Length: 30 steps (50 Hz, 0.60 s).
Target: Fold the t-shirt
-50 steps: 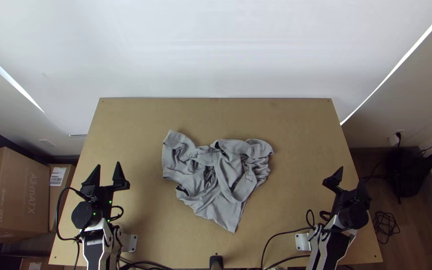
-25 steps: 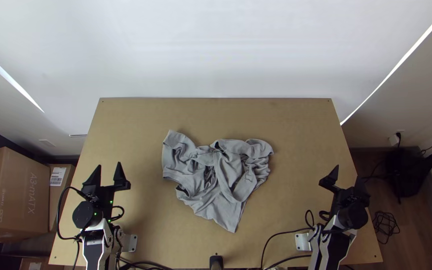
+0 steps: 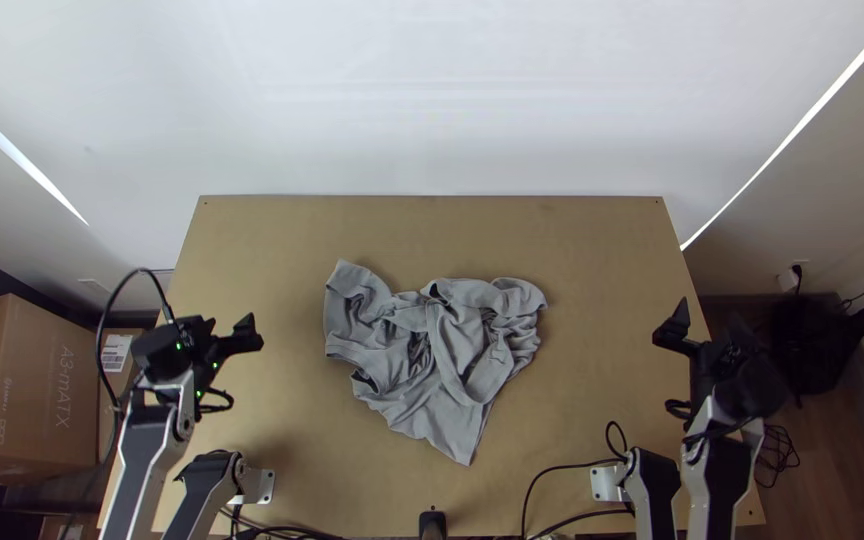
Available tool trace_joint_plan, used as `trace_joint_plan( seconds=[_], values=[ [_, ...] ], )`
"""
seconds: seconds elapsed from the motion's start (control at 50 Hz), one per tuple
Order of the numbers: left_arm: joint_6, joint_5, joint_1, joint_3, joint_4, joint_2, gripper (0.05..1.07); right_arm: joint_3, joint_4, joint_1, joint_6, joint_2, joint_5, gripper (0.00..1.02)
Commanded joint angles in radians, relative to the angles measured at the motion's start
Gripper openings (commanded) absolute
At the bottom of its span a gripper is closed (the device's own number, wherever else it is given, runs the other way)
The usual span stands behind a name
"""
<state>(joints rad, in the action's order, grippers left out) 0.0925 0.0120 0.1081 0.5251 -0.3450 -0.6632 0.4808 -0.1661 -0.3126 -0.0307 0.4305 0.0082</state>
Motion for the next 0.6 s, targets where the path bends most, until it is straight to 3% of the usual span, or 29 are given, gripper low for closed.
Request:
trace_joint_plan(
  seconds=[0.0, 0.16, 0.3, 0.44, 0.58],
  values=[
    [-0.016, 0.006, -0.031, 0.177, -0.083, -0.127, 1.02, 0.206, -0.131, 0.055, 0.015, 0.159, -0.001, 0.99],
    [-0.002, 0.017, -0.105, 0.423, -0.262, -0.297, 1.02, 0.458, -0.305, 0.139, 0.071, 0.323, -0.001, 0.99],
    [0.059, 0.019, -0.157, 0.501, -0.276, -0.338, 1.02, 0.556, -0.349, 0.247, 0.087, 0.379, 0.006, 0.99],
    [0.082, 0.023, -0.2, 0.532, -0.284, -0.414, 1.02, 0.639, -0.408, 0.379, 0.13, 0.452, 0.064, 0.99],
    [0.145, 0.025, -0.214, 0.53, -0.275, -0.473, 1.02, 0.699, -0.472, 0.449, 0.172, 0.536, 0.064, 0.99]
  ],
)
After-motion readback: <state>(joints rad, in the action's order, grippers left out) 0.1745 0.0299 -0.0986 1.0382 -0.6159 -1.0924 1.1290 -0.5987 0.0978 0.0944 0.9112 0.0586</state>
